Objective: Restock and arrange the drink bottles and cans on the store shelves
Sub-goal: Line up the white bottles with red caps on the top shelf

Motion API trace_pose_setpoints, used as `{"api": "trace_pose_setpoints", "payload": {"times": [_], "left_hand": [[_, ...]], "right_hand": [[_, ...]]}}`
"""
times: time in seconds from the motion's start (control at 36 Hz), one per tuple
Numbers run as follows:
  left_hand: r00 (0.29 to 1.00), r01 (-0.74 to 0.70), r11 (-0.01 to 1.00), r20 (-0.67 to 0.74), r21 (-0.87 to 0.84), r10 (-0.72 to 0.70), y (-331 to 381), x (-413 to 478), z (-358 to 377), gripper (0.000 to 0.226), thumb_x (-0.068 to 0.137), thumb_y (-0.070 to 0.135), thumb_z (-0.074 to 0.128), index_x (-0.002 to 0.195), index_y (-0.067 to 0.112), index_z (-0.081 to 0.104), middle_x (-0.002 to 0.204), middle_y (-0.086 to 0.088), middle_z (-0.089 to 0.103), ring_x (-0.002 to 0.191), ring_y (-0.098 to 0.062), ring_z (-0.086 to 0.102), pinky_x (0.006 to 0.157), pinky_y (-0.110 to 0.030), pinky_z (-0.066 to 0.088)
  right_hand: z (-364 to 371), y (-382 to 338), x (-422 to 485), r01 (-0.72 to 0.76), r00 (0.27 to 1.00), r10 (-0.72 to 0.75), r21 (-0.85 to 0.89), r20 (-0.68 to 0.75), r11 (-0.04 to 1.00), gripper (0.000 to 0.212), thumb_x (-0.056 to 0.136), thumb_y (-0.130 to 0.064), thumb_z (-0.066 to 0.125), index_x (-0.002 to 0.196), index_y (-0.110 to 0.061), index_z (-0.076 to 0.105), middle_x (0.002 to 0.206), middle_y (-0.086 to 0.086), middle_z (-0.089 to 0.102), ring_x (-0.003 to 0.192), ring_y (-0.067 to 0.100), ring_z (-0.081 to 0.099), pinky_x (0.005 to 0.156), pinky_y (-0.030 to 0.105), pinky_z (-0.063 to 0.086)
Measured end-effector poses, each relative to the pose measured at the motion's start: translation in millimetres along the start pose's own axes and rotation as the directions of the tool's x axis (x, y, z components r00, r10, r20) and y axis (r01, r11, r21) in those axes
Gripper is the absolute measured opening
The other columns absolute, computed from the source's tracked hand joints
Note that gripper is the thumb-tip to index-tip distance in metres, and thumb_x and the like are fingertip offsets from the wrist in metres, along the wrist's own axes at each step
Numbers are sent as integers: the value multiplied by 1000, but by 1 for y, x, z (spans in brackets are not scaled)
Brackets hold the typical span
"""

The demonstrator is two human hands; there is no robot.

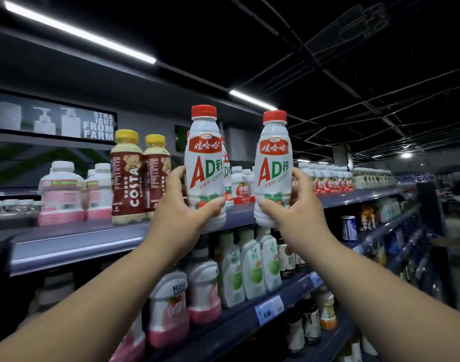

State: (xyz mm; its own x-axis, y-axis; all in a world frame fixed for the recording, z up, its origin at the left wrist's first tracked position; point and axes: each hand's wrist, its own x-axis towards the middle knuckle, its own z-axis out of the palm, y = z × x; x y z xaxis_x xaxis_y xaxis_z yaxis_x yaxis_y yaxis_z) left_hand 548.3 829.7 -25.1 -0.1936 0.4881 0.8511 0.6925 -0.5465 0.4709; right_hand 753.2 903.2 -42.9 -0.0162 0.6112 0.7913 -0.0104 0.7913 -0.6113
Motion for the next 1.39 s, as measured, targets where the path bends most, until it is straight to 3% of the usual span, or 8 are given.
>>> {"api": "trace_pose_setpoints", "payload": {"times": [0.11, 0.28, 0.58, 0.78, 0.94, 1.14, 1.28, 1.39], "left_hand": [[1000, -13, 999, 3, 53, 12, -9, 9, 12, 81, 73, 46, 83, 138, 39, 35, 119, 20, 63, 107, 1, 62, 96, -39, 54], [997, -36, 998, -60, 59, 40, -6, 22, 29, 67, 76, 37, 83, 128, 40, 40, 110, 20, 66, 99, 4, 65, 91, -34, 56], [984, 9, 994, -179, 112, 11, -15, 44, 73, 72, 67, 45, 82, 124, 47, 38, 114, 11, 65, 101, -7, 69, 84, -36, 60], [973, 21, 977, -228, 214, 29, -17, 39, 87, 64, 70, 49, 81, 111, 66, 34, 107, 27, 64, 99, -2, 68, 75, -28, 60], [963, 20, 972, -267, 232, 44, -19, 42, 101, 72, 67, 50, 81, 123, 53, 37, 112, 16, 67, 104, -11, 69, 82, -35, 60], [968, 23, 975, -248, 222, 33, -16, 57, 135, 68, 69, 41, 80, 123, 47, 38, 109, 23, 66, 102, -7, 69, 83, -36, 60], [979, 31, 987, -206, 156, 2, -17, 68, 170, 71, 72, 36, 83, 128, 44, 40, 113, 11, 68, 104, -16, 70, 84, -42, 60], [983, 22, 994, -184, 106, -2, -15, 81, 201, 64, 78, 24, 83, 127, 36, 42, 111, 5, 70, 100, -15, 72, 84, -43, 60]], "right_hand": [[10, 35, 39, -22, 1000, 22, 24, 13, 999, 70, 82, -18, 82, 137, -35, 42, 113, -14, 68, 99, 2, 67, 92, 36, 58], [32, 85, 96, -26, 997, 24, 26, 72, 999, 71, 76, -30, 85, 130, -44, 41, 113, -14, 69, 101, 10, 69, 91, 46, 58], [60, 126, 166, 45, 956, -63, 67, 287, 997, 59, 81, -24, 83, 120, -29, 40, 119, -4, 63, 105, 16, 64, 92, 38, 55], [61, 136, 168, 146, 884, -123, -15, 450, 989, 52, 85, -36, 77, 116, -23, 37, 120, -3, 57, 107, 20, 59, 87, 38, 51], [58, 137, 174, 145, 850, -95, -56, 518, 988, 57, 87, -47, 72, 124, -17, 41, 125, 3, 60, 111, 26, 60, 86, 36, 49], [38, 148, 160, 138, 839, -256, 267, 481, 954, 72, 83, -59, 60, 146, -31, 38, 142, -9, 51, 128, 12, 51, 107, 43, 47], [4, 159, 155, 17, 764, -368, 553, 530, 833, 52, 90, -26, 67, 139, -32, 50, 129, -7, 63, 120, 10, 62, 98, 35, 56], [-12, 175, 162, -18, 723, -379, 564, 578, 825, 77, 77, -17, 77, 142, -38, 43, 124, -6, 69, 112, 13, 69, 96, 39, 57]]}}
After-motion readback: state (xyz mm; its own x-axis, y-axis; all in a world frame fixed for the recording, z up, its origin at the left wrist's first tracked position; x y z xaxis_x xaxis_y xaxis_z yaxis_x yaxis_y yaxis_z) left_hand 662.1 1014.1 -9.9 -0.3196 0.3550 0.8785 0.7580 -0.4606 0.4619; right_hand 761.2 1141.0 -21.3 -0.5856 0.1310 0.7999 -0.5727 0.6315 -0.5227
